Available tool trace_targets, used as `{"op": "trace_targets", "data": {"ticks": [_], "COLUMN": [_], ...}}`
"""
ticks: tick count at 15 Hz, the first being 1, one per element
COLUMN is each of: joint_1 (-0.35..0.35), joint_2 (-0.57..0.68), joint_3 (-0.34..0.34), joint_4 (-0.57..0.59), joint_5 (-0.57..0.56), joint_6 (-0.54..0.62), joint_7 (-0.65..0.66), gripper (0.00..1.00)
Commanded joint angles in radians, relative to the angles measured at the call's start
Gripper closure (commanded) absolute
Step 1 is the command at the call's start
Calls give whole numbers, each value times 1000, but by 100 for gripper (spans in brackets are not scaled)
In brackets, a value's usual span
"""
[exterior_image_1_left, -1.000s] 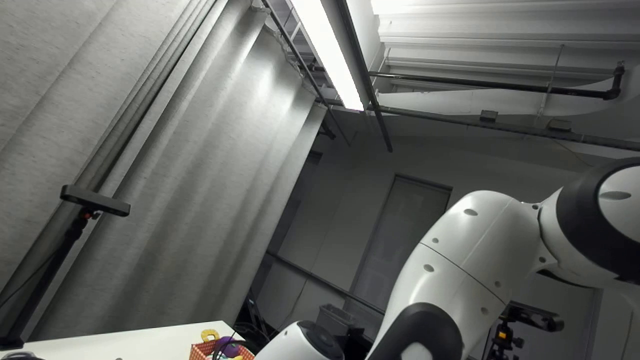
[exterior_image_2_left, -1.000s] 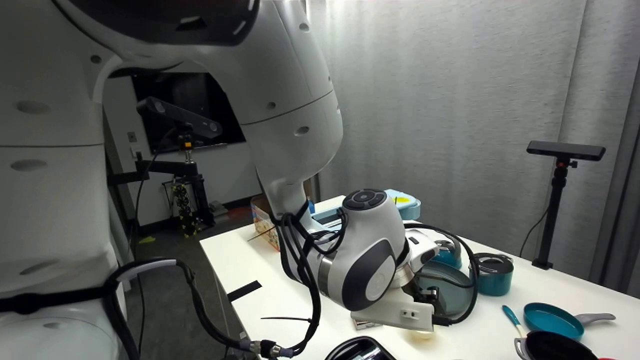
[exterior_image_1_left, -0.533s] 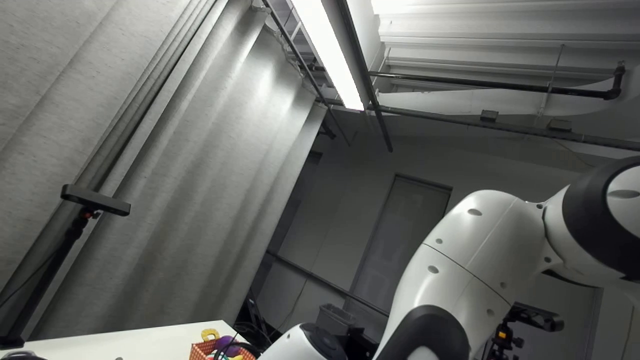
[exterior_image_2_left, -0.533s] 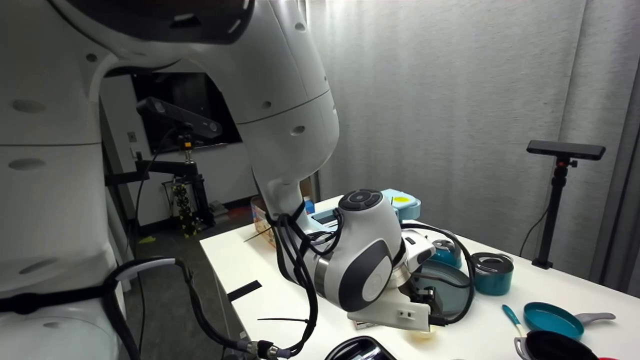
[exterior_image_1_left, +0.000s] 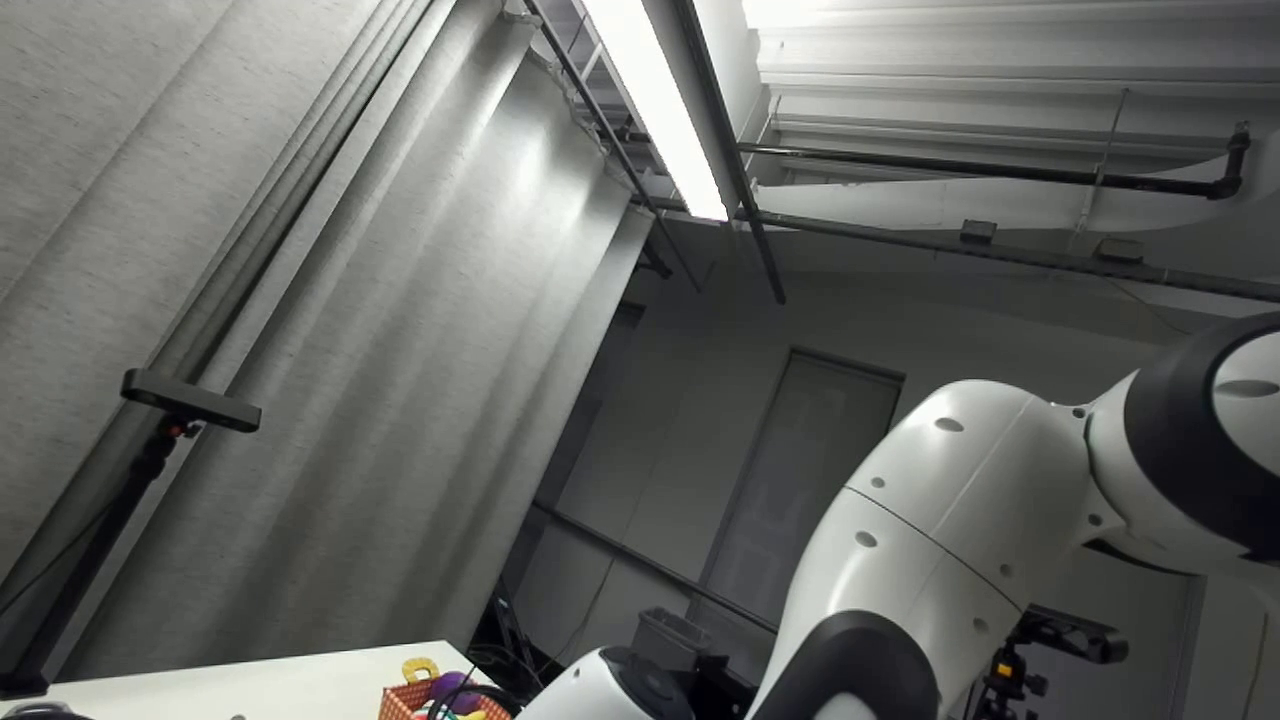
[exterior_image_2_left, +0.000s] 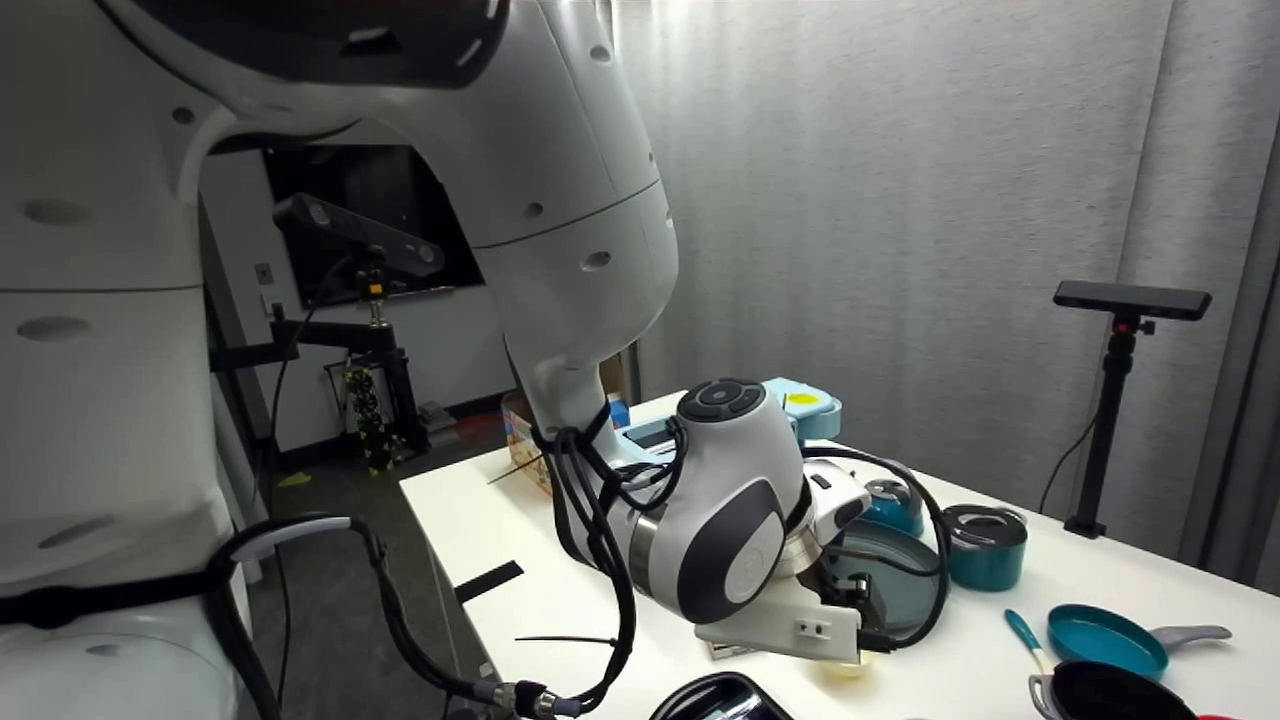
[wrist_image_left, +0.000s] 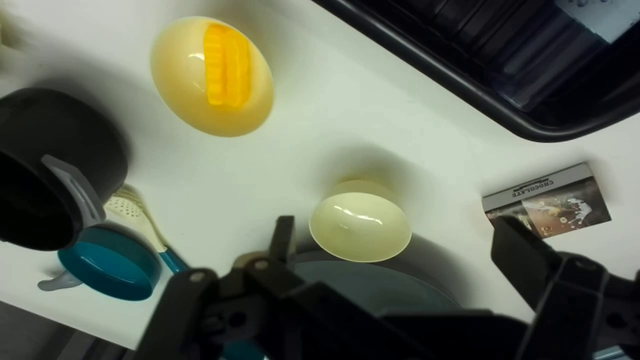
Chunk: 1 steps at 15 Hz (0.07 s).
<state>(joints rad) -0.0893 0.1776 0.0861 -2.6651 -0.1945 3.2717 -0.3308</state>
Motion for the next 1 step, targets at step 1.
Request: {"op": "trace_targets", "data": {"ticks": [1], "joint_1": [15], "joint_2": [1], "joint_3": [-18], "joint_4": [1], "joint_5": [-24], "joint_6": [1], "joint_7": [23], "gripper": [0]}}
